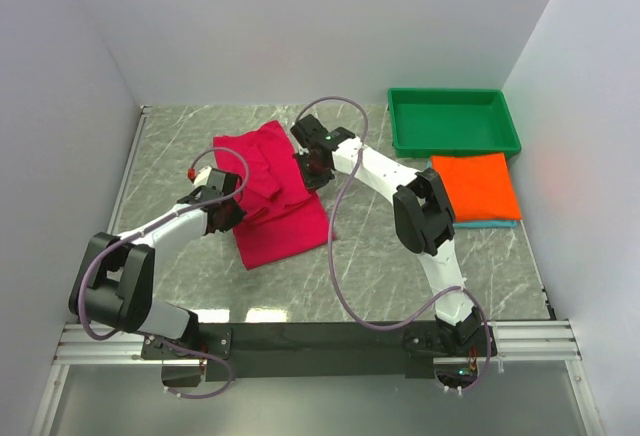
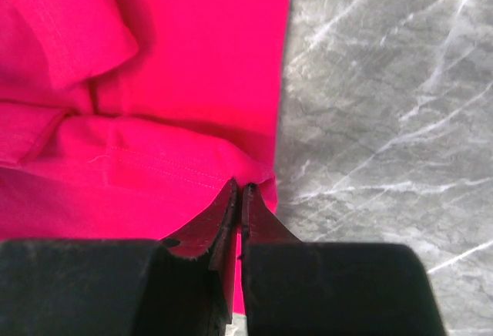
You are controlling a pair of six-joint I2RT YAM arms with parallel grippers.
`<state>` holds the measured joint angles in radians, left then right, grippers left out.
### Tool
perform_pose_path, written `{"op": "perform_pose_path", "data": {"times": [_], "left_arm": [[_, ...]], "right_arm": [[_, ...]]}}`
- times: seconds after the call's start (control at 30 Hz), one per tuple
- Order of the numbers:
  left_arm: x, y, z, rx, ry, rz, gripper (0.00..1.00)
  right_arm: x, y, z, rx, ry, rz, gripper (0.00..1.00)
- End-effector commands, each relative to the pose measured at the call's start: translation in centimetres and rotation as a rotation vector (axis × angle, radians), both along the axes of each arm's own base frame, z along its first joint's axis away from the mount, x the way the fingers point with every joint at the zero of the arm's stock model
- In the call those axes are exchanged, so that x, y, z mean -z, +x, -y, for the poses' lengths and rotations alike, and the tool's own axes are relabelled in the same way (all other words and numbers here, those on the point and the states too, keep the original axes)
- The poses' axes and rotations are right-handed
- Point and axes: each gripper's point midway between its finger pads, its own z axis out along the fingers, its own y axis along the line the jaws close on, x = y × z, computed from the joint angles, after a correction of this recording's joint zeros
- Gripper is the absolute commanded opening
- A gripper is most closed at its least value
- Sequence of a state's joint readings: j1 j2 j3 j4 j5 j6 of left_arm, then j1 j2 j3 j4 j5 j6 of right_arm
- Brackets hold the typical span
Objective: Fold and stack the t-shirts
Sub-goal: Fold the tshirt
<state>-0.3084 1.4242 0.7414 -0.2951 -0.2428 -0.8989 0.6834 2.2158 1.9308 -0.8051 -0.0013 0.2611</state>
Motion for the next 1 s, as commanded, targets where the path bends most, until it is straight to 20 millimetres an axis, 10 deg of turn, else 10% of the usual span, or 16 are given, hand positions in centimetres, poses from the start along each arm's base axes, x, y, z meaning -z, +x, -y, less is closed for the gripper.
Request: {"op": "perform_pose_path", "data": {"times": [0.0, 0.2, 0.5, 0.67, 0.97], "left_arm": [[-1.3, 1.9, 0.0, -0.008, 0.007, 0.061, 0.02], [-2.1, 2.2, -0.2, -0.025, 0.013, 0.076, 0.33], [-8.8, 1.6, 0.5, -0.013, -0.067, 0.221, 0.85], [-7.9, -1.5, 2.3, 0.028, -0.123, 0.192, 0.83], [-2.3, -4.8, 6.3, 0.141, -0.131, 0.049, 0.41]], "right_arm": [[-1.3, 1.8, -0.9, 0.016, 0.067, 0.054, 0.05], [-1.7, 2.0, -1.2, 0.016, 0.089, 0.056, 0.25], [-8.4, 1.5, -1.5, -0.007, 0.219, 0.185, 0.42], [-7.9, -0.8, -0.7, -0.029, 0.230, 0.168, 0.42], [-1.8, -4.0, -1.5, -0.057, 0.257, 0.035, 0.27]]}}
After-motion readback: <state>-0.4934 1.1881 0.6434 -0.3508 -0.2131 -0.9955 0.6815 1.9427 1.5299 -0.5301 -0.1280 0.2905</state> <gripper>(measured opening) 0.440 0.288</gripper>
